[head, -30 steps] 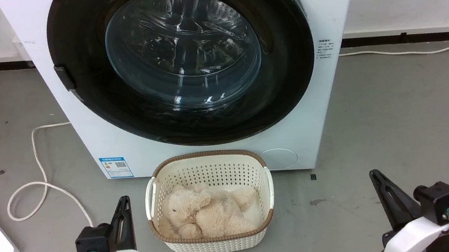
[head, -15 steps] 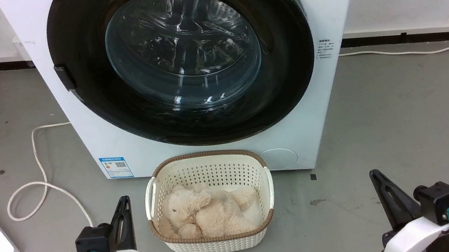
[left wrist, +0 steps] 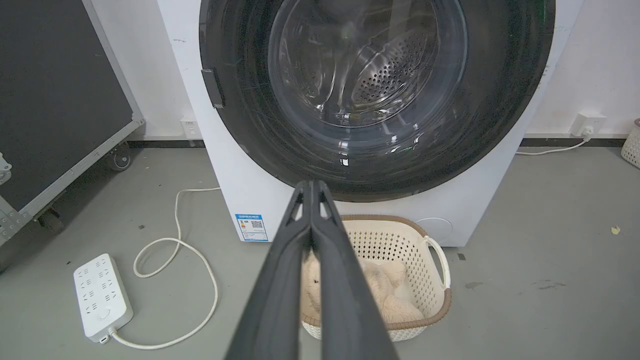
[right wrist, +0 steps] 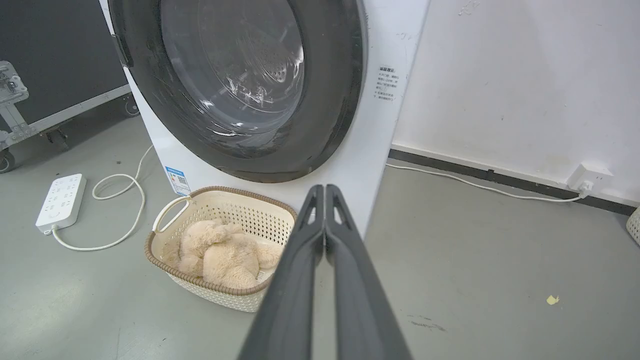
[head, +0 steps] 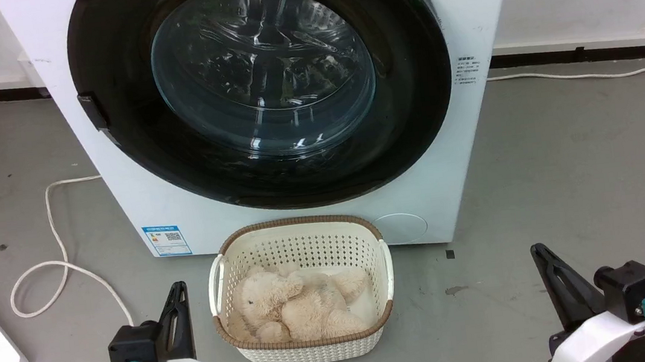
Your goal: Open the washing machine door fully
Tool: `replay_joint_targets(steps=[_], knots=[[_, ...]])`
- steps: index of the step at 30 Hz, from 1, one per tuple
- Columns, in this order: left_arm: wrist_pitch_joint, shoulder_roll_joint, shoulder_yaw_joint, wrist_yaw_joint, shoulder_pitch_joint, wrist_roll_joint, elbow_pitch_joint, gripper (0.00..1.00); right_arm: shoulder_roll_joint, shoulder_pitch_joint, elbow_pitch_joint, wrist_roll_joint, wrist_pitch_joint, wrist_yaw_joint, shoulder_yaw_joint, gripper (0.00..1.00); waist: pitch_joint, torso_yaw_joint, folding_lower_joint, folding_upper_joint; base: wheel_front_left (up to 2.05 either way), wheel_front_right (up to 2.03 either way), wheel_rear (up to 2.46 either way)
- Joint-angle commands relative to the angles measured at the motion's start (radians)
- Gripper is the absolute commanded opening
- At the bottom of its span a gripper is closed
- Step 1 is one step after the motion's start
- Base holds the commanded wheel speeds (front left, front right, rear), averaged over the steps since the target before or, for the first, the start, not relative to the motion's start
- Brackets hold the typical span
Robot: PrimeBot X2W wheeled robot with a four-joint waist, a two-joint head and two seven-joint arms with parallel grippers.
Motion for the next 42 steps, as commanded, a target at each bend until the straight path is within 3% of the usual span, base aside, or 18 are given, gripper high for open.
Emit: replay_joint_targets(steps=[1,42], knots=[[0.0,0.001,0.001,0.002,-0.002,0.009,-0.004,0.0,0.005,-0.012,-0.005,-0.005,0.0,-0.002,0.0,0.0,0.0,0.0,0.0,0.0,0.0,0.0,0.0],[0.0,0.001,0.001,0.002,-0.002,0.009,-0.004,0.0,0.005,-0.012,-0.005,-0.005,0.0,-0.002,0.0,0.0,0.0,0.0,0.0,0.0,0.0,0.0,0.0]])
